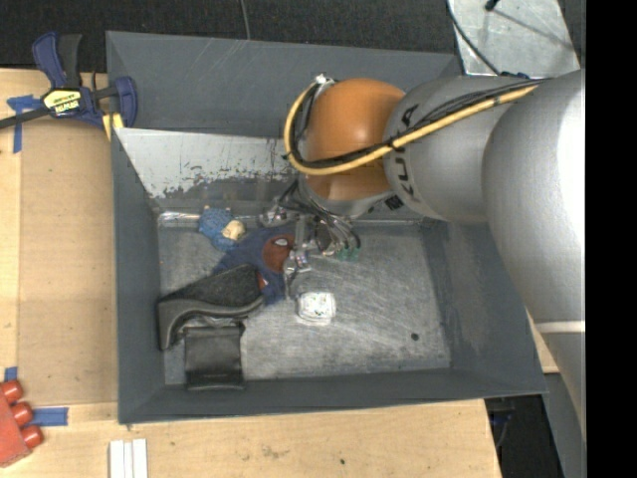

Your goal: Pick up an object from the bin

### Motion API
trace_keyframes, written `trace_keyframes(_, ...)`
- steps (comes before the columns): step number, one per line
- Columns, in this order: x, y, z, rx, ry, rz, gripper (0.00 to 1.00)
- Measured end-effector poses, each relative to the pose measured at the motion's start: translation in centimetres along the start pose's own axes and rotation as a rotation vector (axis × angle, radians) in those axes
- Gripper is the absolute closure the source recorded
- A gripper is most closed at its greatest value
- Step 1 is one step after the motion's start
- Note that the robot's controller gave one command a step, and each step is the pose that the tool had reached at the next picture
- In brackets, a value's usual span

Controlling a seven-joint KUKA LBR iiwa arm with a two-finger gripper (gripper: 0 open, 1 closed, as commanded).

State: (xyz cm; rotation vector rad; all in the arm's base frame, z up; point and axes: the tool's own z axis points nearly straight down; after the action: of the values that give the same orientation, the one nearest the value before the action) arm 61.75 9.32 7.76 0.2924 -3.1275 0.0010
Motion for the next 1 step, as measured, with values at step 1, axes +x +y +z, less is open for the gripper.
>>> trace_keyframes(1,-0.07,-0.06,-0.36,0.0,0.0,0.002,1.0)
